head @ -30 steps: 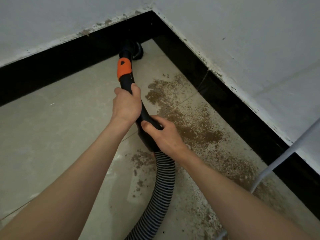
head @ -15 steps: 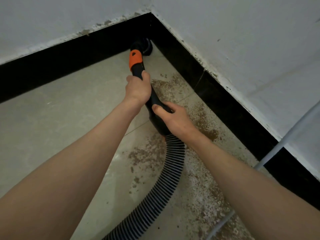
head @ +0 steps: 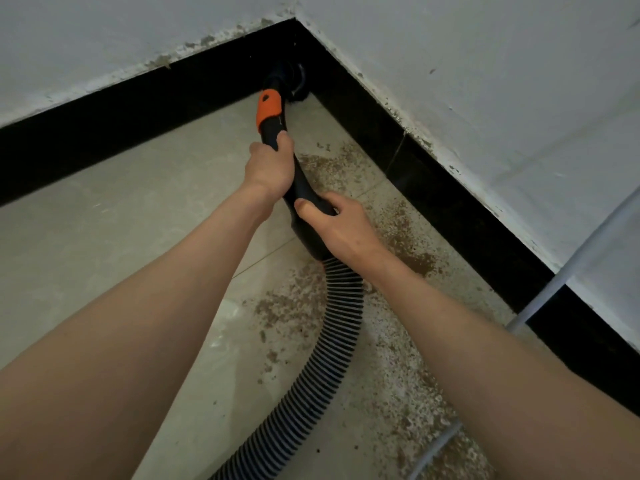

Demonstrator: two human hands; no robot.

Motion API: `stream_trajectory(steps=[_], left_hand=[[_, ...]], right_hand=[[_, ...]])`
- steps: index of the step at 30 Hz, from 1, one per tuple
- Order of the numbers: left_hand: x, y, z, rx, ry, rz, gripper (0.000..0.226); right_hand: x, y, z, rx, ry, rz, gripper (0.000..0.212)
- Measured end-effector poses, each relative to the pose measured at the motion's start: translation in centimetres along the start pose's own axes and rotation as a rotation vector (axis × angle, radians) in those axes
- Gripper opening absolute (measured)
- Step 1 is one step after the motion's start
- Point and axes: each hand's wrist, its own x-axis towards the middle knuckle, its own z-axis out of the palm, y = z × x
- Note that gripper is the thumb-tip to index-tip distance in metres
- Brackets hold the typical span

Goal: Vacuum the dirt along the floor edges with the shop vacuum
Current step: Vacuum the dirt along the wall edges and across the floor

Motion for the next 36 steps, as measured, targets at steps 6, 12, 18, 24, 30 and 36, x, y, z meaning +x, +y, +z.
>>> stream_trajectory(steps=[6, 12, 18, 24, 30, 36], left_hand=[[-2.1, -1.2, -2.8, 0.080, 0.107, -0.035, 0.052], [-5.3, -3.7, -4.5, 0.037, 0.133, -0.076, 0.050], [-6.8, -2.9, -2.2, 0.042, 0.014, -0.074, 0.051], [-7.4, -2.9, -2.5, 0.065, -0.031, -0.098, 0.053], [-8.1, -4.4, -5.1, 0.076, 0.076, -0.170, 0.054], [-9.8, -3.8, -3.5, 0.135, -0.024, -0.139, 0.054]], right_hand=[[-2.3, -0.6, 2.0, 0.086, -0.110, 0.021, 0.017], [-5.1, 0.2, 3.2, 0.044, -0.170, 0.005, 0.009], [-7.4, 0.5, 1.1, 0.023, -0.084, 0.048, 0.025], [-8.5, -0.1, 1.1, -0.024, -0.062, 0.069, 0.029], [-9.6, -1.1, 2.7, -0.042, -0.165, 0.050, 0.019], [-11.6, 0.2, 1.5, -0.010, -0.109, 0.089, 0.024]])
